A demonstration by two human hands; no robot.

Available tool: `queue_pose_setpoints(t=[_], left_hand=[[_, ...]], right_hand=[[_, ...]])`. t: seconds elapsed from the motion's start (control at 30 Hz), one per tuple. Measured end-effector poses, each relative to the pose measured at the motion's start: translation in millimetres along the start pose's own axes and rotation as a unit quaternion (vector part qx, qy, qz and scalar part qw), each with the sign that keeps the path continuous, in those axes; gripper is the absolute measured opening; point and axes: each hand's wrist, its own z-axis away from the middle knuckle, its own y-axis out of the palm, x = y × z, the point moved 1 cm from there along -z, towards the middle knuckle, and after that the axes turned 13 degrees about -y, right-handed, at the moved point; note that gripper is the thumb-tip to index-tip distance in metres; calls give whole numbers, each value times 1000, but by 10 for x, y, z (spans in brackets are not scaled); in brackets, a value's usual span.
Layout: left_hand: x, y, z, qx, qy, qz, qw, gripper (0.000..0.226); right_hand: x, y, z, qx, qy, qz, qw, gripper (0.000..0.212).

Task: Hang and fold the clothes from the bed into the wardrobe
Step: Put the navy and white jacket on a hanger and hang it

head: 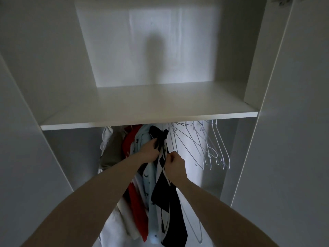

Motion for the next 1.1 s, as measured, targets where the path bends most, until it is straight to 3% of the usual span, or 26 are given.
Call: queue_pose_setpoints(t=[0.1,0.23,0.37,0.53,0.63,0.83,1.0,1.1], left_hand=[[125,-133,-51,-30,13,-26,999,39],[290,-373,-35,-30,41,-39,998,62],[379,-571,4,-56,66,-35,996,66],[513,-703,71,-115,109,-61,985,57],[539,-731,120,-155,148,-70,974,50],[476,-718,253,-160,178,-59,969,47],[409,-736,394,-169,172,-48,969,41],[479,-751,468,-170,145,-44,974,41]], right_hand=[[-97,65,-178,3,3,14,1000,27],[-139,147,-431,15,-9,29,999,28],[-133,206,-648,20,-25,53,998,25],[-87,273,-939,35,-12,72,997,23],[-95,322,-1018,90,-3,99,991,25],[-195,512,-926,220,29,144,964,29],[-224,486,-863,233,34,147,961,33],[-320,412,-731,191,24,133,972,27]])
